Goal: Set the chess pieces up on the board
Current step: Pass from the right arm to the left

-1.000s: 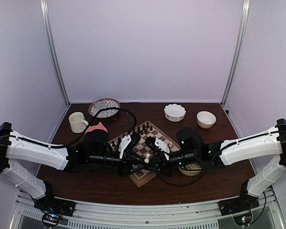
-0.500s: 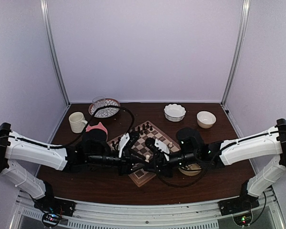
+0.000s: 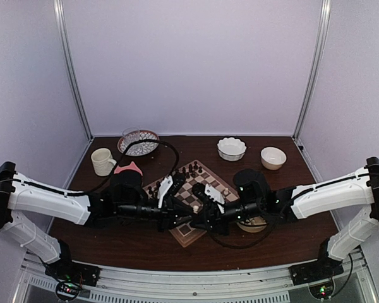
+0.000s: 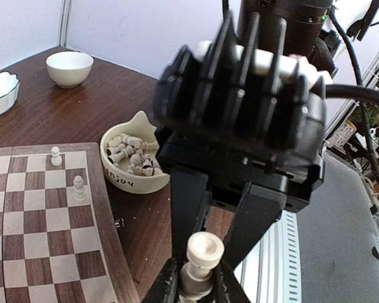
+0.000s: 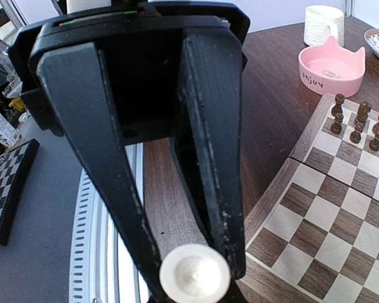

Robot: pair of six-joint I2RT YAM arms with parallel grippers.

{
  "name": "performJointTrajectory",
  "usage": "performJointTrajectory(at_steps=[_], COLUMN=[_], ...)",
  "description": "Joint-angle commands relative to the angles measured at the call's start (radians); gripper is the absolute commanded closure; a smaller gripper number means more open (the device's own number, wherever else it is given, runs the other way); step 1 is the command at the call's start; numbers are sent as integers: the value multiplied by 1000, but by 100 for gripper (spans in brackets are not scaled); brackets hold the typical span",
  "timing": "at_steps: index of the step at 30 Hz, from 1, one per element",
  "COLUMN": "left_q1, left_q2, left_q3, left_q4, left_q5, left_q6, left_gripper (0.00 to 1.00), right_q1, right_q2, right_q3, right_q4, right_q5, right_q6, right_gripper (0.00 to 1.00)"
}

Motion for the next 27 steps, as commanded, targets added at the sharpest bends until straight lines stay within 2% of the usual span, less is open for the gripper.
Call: performJointTrajectory(at_steps=[1,4,7,20,22,27], left_q1=[6,6,6,5,5,6], left_q2=[22,33,35,34,38,50], left_q3=[39,49,50,56,58,65], left_q4=[-15,-30,-32,-59,-59,-62], left_q5=[23,13,9,-13,-6,10], left_q6=[22,22,22,42,44,51], left_gripper=[82,90,93,93,93,93], right_q1=[5,6,6,1,-2,-5], right_q2=[-15,-17,-21,-180,-214,-226], right_q3=[1,-2,-4,-90,-109,-110], right_q4=[42,44,47,68,80,75], right_q5=[2,3,8,157,178,183], right_q6=[-4,-3,-3,0,8,22], right_gripper=[87,87,79,51,51,63])
